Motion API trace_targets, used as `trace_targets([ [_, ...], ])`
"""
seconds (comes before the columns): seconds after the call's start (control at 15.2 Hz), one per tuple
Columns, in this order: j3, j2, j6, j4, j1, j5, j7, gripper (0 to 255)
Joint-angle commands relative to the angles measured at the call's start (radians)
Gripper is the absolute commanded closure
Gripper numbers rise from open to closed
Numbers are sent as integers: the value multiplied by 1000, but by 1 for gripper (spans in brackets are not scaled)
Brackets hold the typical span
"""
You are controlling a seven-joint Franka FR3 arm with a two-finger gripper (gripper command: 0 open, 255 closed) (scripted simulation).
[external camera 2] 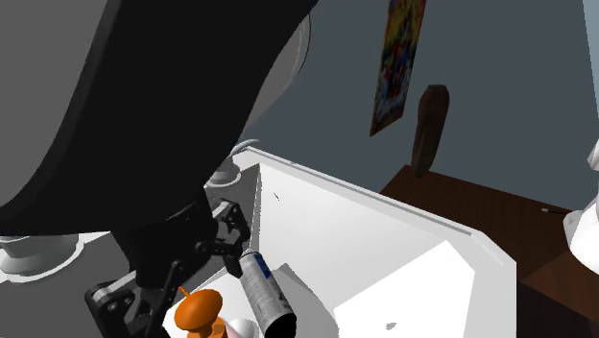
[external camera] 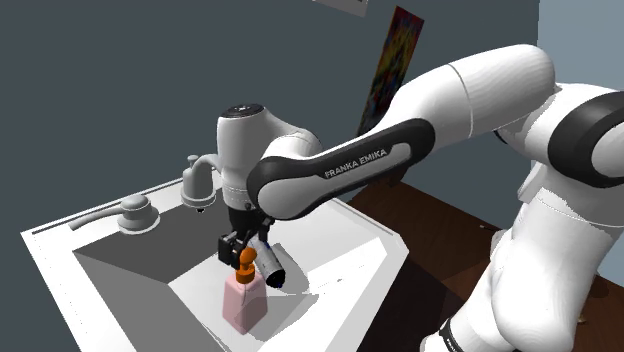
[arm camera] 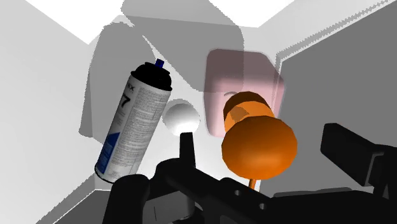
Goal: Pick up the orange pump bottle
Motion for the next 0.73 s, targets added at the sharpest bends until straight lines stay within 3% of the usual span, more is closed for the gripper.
trace_targets([
  [0.0, -1, 21, 19, -1, 4, -11, 10, 0],
  [0.4, -6, 54, 72, -25, 9, -32, 24, 0],
  [0.46, -7, 57, 71, -21, 10, -33, 25, 255],
  [0.66, -6, 58, 70, -19, 10, -34, 26, 255],
])
